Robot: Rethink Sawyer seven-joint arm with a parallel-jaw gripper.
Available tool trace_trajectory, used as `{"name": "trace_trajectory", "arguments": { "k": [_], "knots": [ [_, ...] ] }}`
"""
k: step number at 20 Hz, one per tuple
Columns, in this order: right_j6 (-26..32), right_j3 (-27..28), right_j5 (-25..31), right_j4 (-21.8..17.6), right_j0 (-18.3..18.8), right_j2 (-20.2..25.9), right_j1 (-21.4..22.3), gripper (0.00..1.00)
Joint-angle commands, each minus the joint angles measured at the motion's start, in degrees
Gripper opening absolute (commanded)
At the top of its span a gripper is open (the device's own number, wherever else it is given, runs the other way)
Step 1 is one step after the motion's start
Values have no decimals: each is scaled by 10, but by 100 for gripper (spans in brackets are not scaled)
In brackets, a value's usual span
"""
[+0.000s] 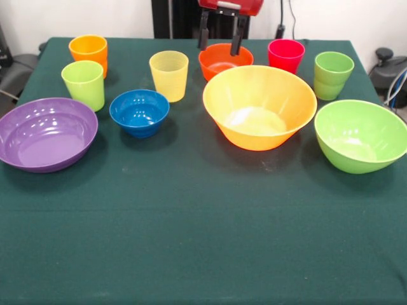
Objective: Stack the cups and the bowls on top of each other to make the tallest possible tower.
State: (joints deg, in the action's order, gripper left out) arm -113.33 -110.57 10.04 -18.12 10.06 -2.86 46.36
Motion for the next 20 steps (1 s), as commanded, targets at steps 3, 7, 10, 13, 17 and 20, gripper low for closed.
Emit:
{"name": "trace_trajectory", "arguments": {
  "k": [3, 7, 10, 13, 17, 20],
  "knots": [
    [2, 5, 71, -19, 15, 39, -12, 100],
    [-71, 80, 83, 30, -55, 9, -57, 100],
    [-98, 124, 94, 51, -92, -17, -84, 100],
    [-103, 141, 116, 73, -108, -26, -91, 100],
    [-93, 139, 140, 108, -100, -15, -87, 100],
    [-96, 152, 132, 119, -111, -29, -102, 100]
  ]
}}
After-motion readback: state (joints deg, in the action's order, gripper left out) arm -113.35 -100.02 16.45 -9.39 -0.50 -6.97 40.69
